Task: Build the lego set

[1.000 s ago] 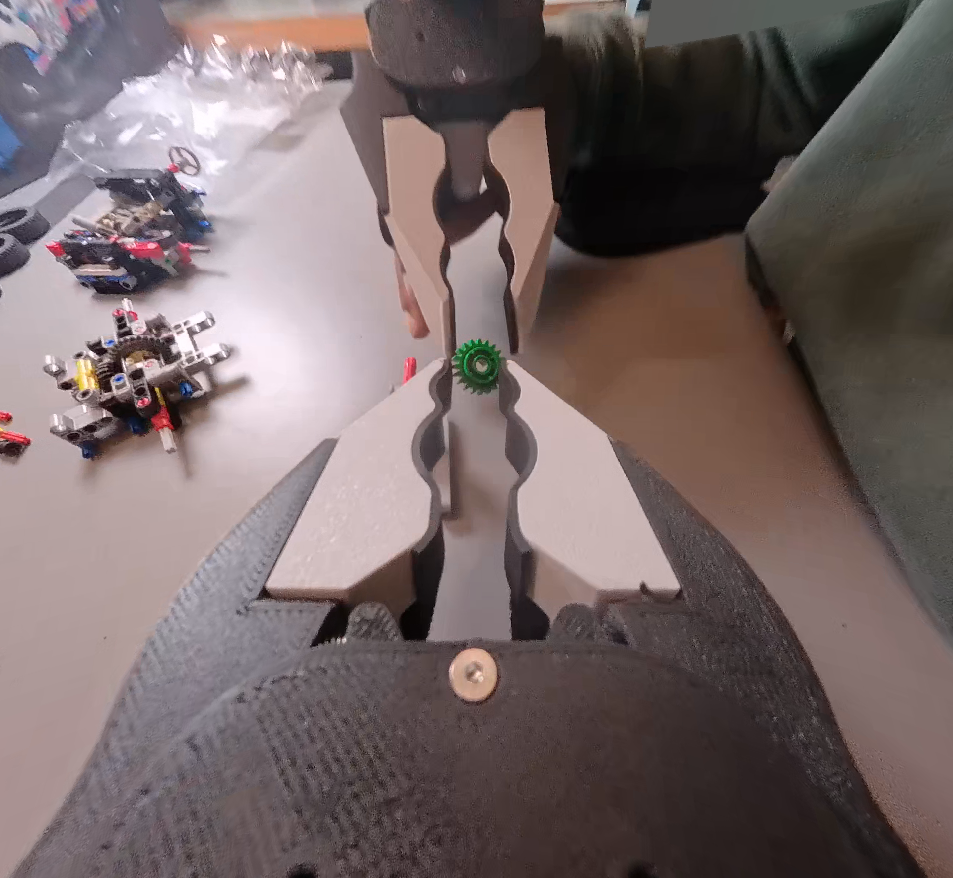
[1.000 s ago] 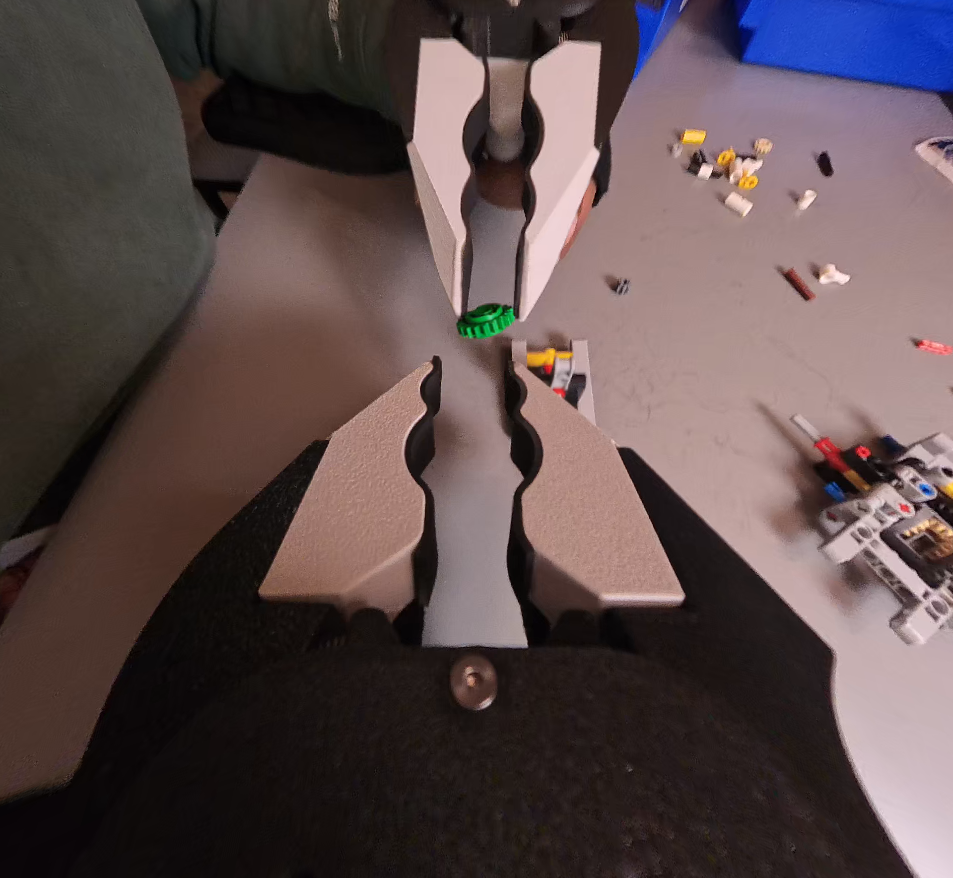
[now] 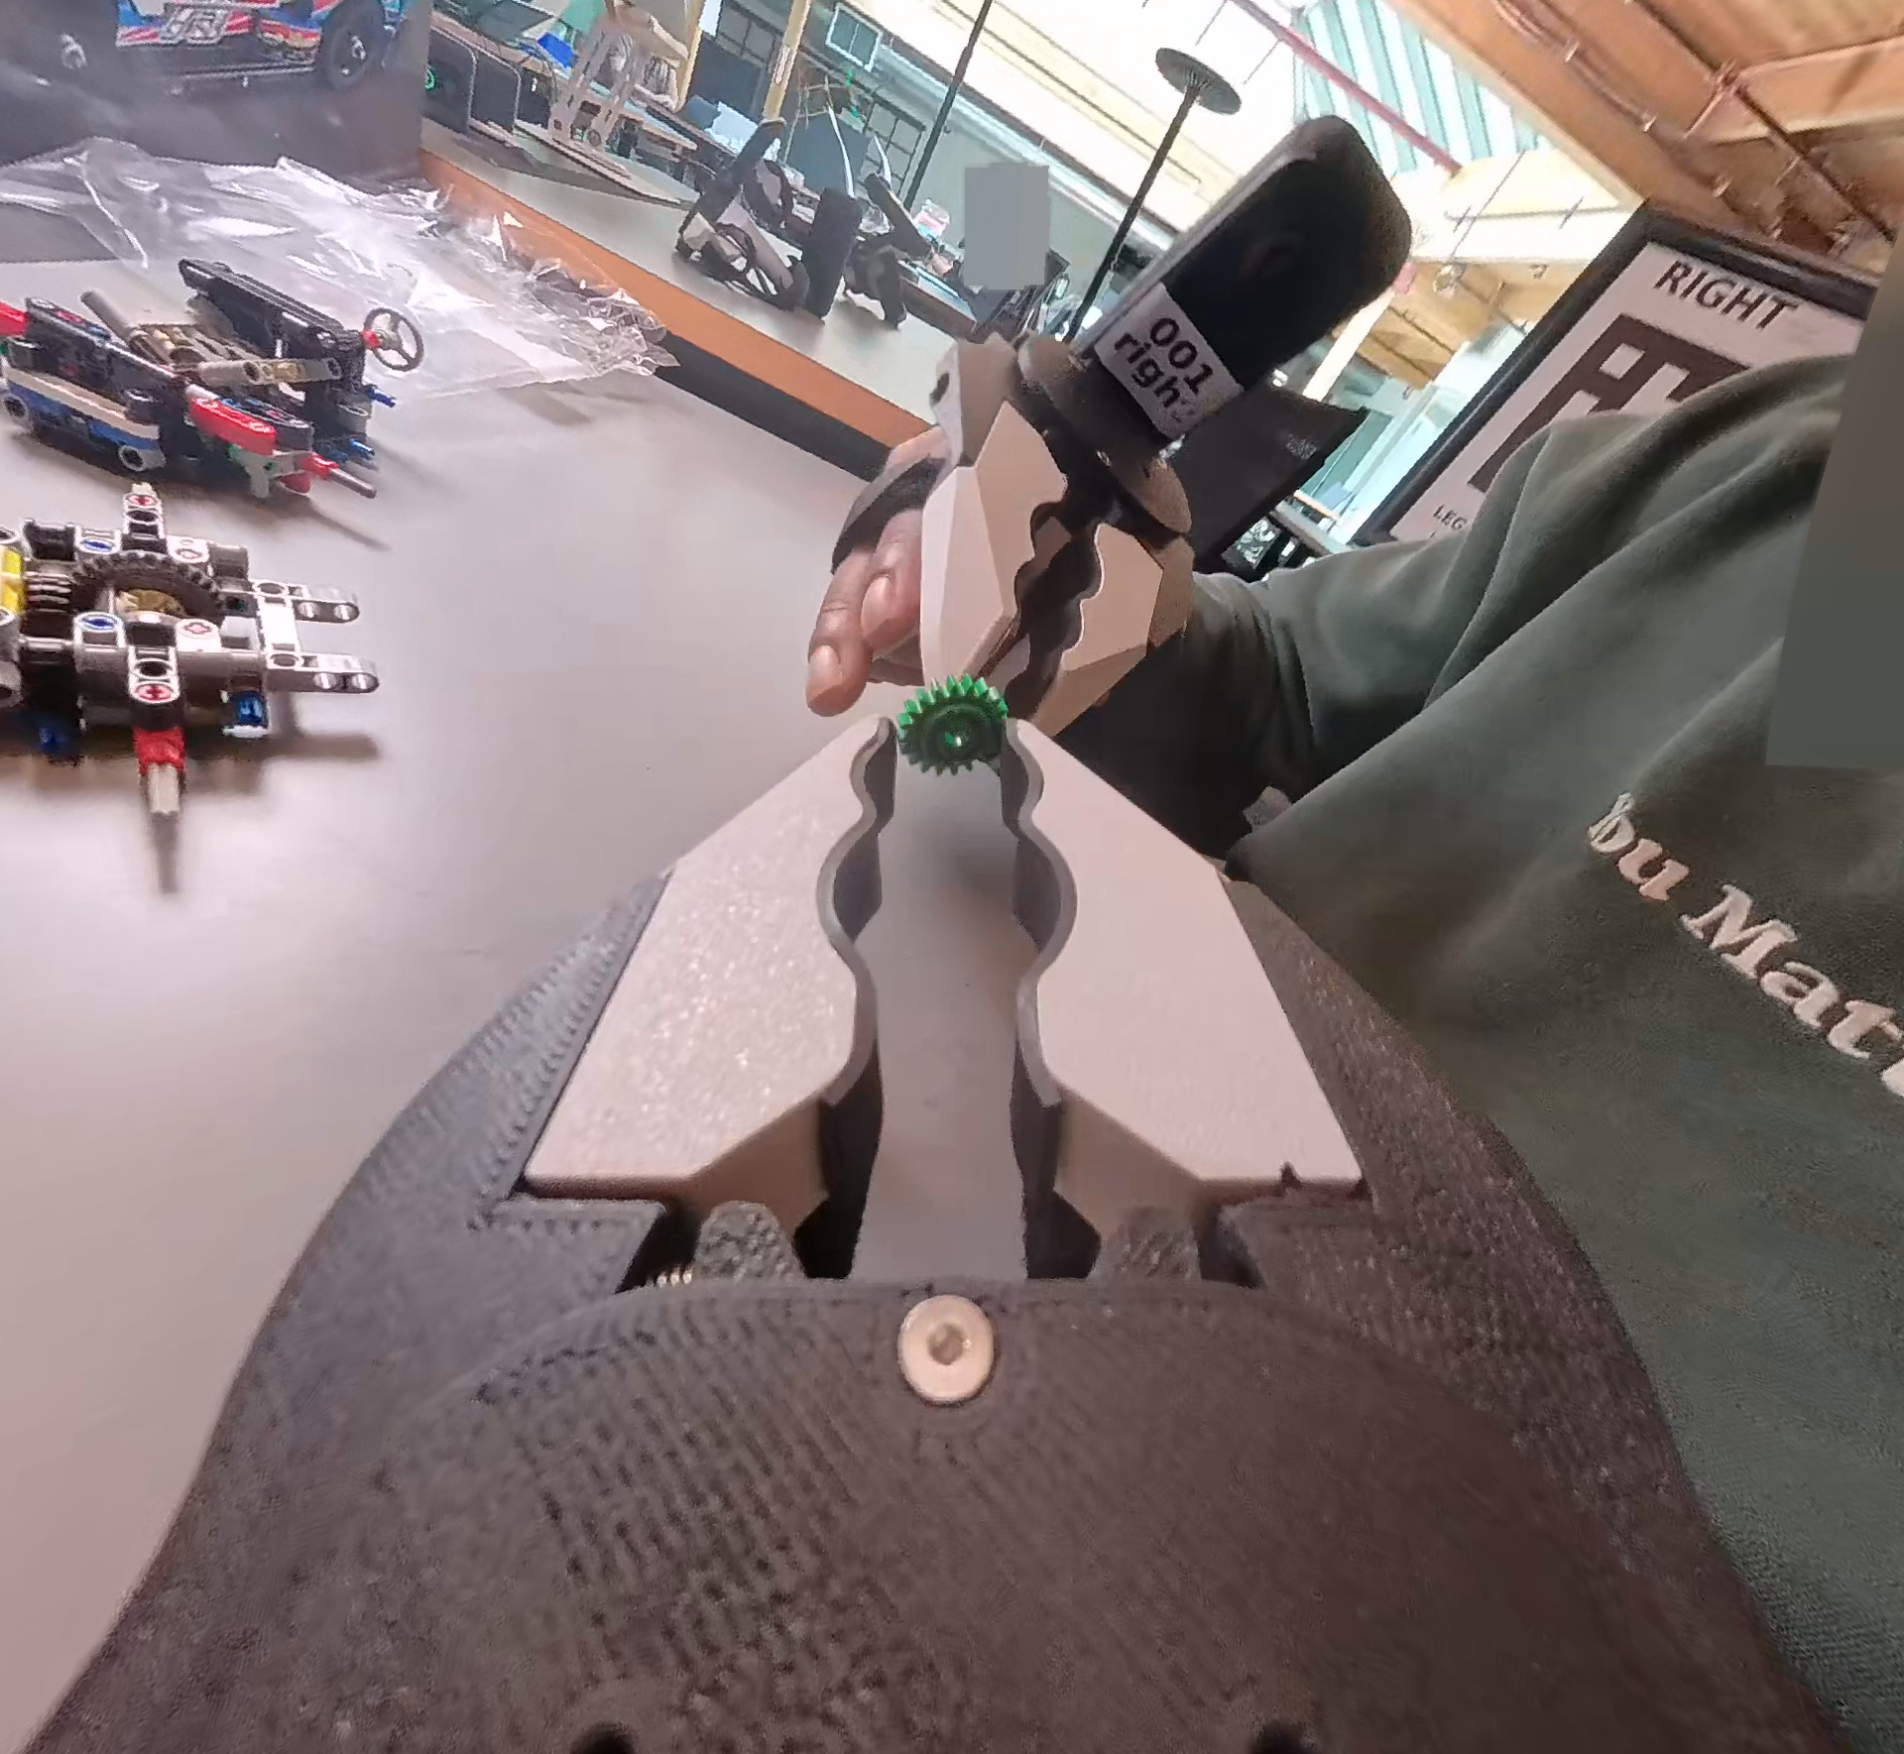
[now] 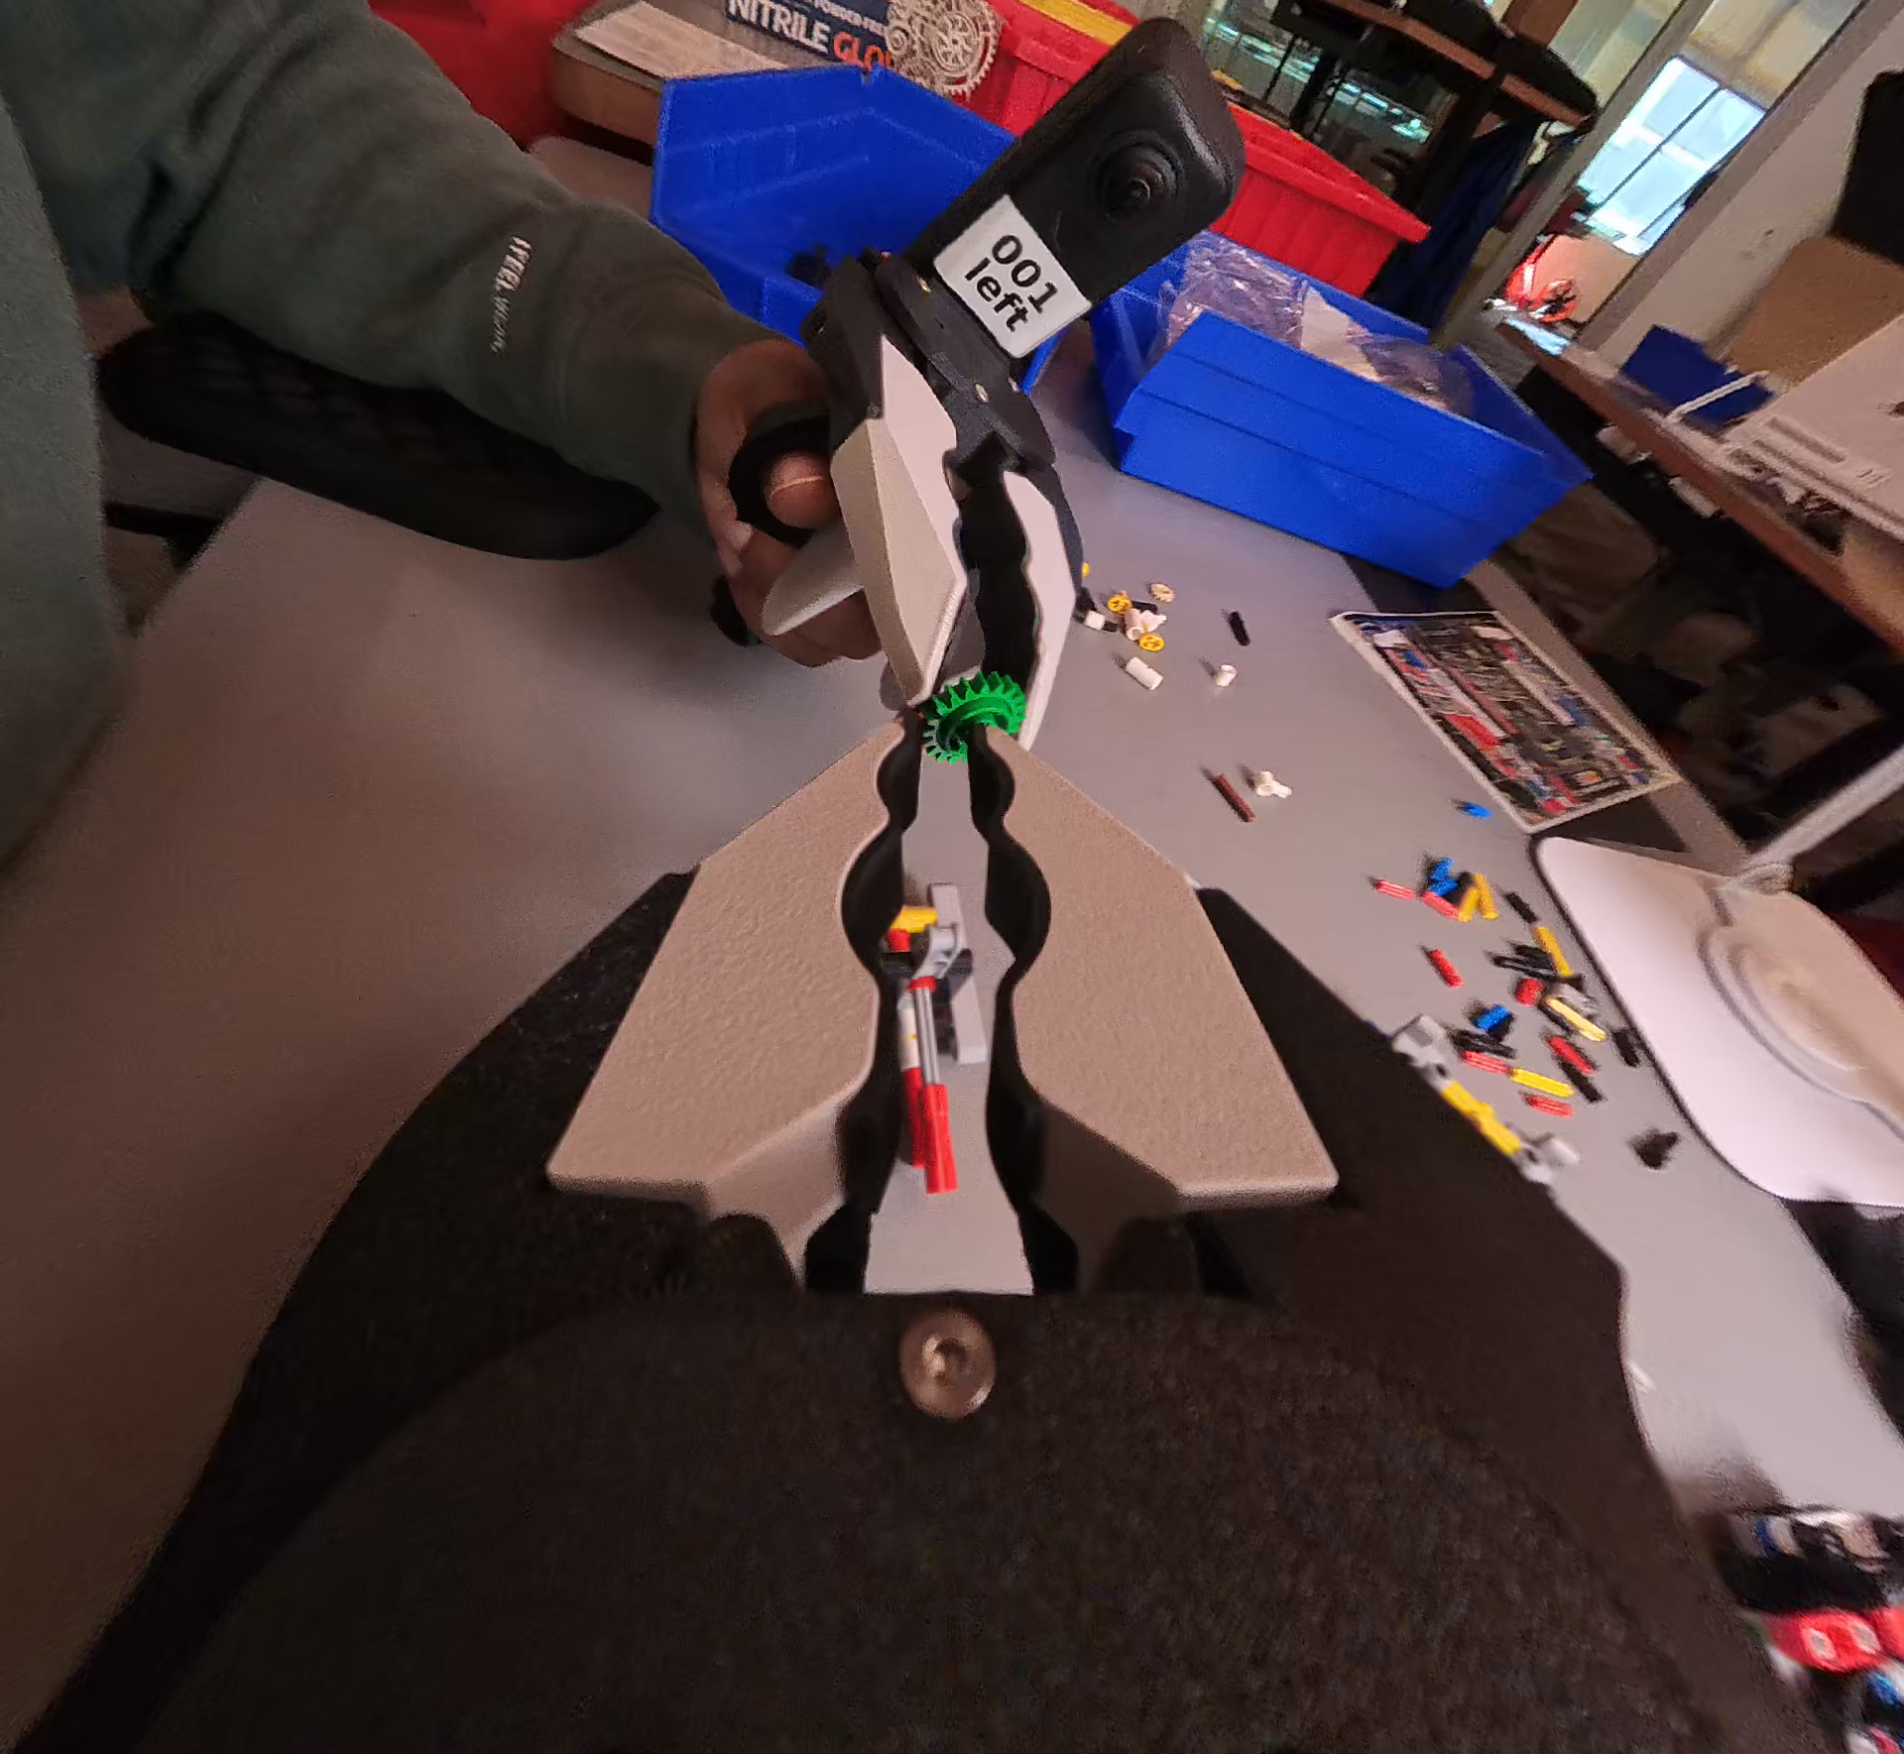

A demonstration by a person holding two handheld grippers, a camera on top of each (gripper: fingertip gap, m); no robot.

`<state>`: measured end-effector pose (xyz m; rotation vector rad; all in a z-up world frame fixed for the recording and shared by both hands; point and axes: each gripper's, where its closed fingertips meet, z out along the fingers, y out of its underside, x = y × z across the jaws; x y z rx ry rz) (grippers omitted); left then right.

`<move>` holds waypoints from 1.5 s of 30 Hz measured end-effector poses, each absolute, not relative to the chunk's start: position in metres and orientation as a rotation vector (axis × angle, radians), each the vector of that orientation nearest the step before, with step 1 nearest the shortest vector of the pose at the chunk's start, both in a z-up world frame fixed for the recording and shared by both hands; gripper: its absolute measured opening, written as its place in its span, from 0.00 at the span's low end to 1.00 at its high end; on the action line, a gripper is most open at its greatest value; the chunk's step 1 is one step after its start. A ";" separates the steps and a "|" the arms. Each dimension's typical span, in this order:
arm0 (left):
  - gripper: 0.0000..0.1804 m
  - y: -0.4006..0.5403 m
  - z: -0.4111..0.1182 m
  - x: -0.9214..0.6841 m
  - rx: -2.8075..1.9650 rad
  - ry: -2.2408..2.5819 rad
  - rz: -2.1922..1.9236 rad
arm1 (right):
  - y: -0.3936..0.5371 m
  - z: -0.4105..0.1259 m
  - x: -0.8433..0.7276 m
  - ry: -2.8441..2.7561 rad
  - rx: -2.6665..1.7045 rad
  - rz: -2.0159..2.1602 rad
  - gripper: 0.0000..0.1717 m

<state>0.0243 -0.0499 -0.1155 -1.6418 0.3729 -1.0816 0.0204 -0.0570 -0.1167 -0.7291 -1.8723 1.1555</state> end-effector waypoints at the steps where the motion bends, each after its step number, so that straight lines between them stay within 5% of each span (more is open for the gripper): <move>1: 0.10 -0.049 -0.116 0.024 -1.643 0.361 -1.092 | -0.056 -0.117 0.019 -1.869 -0.713 1.114 0.04; 18: 0.11 -0.049 -0.119 0.021 -1.672 0.307 -1.185 | -0.056 -0.122 0.014 -1.858 -0.556 0.787 0.04; 25: 0.11 -0.067 -0.118 0.038 -1.672 0.423 -1.348 | -0.071 -0.118 0.026 -1.917 -0.510 0.961 0.23; 30: 0.11 -0.075 -0.121 0.049 -1.684 0.478 -1.401 | -0.082 -0.126 0.030 -1.960 -0.447 0.945 0.12; 45: 0.11 -0.062 -0.123 0.037 -1.701 0.366 -1.363 | -0.068 -0.130 0.021 -1.942 -0.472 0.813 0.12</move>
